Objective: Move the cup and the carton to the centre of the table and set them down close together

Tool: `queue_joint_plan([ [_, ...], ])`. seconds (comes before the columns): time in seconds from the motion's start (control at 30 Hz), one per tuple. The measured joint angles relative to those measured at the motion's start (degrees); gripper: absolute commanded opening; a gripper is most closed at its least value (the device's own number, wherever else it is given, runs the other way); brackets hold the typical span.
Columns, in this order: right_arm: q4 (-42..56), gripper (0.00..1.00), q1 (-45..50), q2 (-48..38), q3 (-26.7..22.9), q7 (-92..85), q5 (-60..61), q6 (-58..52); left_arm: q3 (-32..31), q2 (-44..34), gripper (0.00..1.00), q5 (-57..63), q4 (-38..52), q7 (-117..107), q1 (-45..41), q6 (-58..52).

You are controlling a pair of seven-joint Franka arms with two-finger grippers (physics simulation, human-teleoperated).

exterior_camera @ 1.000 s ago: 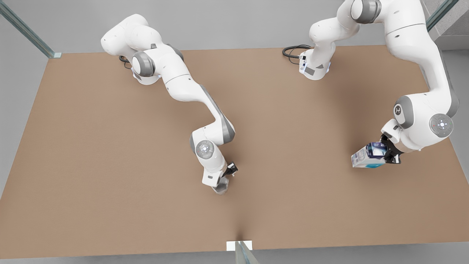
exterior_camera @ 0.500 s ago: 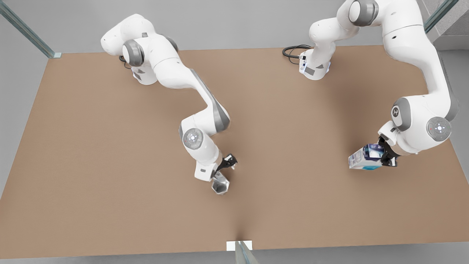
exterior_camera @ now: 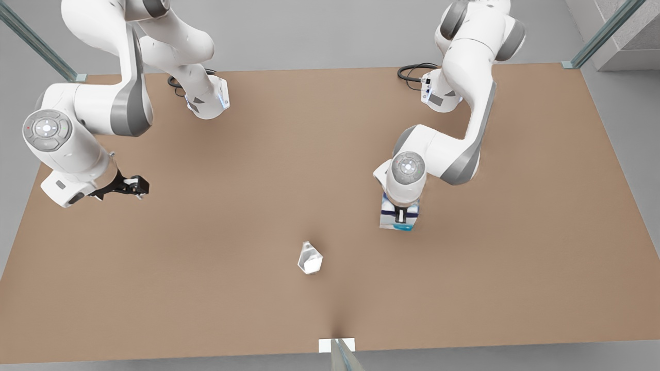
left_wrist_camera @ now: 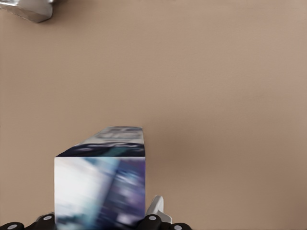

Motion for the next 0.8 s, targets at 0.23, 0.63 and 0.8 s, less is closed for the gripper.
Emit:
queue_joint_plan([
  [0.23, -0.4, 1.0, -0.1, 0.0, 0.0, 0.1, 0.0, 0.1, 0.3, 5.4, 0.4, -7.6, 5.5, -17.6, -10.2, 7.9],
  [0.63, -0.4, 1.0, -0.1, 0.2, 0.0, 0.1, 0.1, 0.2, 0.9, 12.5, 0.4, -7.3, 9.6, -12.1, -16.3, 12.4],
  [0.8, -0.5, 1.0, -0.1, 0.3, 0.0, 0.1, 0.1, 0.3, 1.0, 14.1, 0.42, -3.2, 9.3, -12.5, -17.3, 12.8],
])
